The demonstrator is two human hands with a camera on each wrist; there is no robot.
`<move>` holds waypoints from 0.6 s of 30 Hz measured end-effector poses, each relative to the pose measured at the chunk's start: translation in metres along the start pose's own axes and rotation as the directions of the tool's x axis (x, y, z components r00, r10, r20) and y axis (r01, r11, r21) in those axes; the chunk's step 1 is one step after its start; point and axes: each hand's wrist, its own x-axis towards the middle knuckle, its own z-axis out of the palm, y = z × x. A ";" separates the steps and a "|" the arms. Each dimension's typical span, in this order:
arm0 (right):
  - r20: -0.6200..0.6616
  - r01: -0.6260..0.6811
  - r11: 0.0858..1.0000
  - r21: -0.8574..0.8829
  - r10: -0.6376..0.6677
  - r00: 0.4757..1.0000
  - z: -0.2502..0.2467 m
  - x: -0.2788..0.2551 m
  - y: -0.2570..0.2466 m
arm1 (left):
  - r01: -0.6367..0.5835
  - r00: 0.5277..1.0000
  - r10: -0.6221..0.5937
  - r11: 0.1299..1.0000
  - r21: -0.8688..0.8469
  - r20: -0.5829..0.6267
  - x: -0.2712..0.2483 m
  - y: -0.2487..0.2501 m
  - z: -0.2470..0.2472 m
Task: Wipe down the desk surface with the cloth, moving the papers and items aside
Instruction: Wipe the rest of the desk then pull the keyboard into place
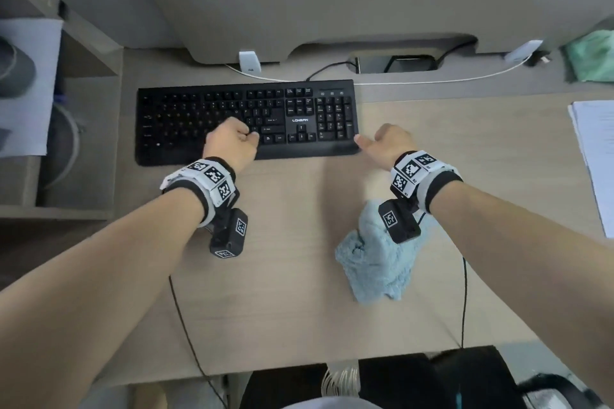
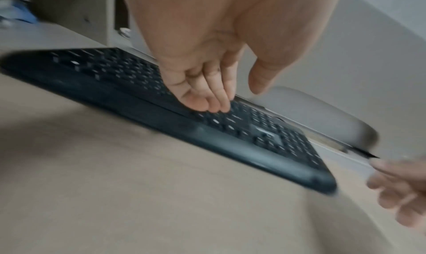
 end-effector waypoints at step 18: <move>0.296 0.223 0.974 0.041 -0.225 0.928 0.024 -0.086 0.166 | -0.133 0.909 -0.050 0.907 0.399 0.414 -0.174 0.052 0.175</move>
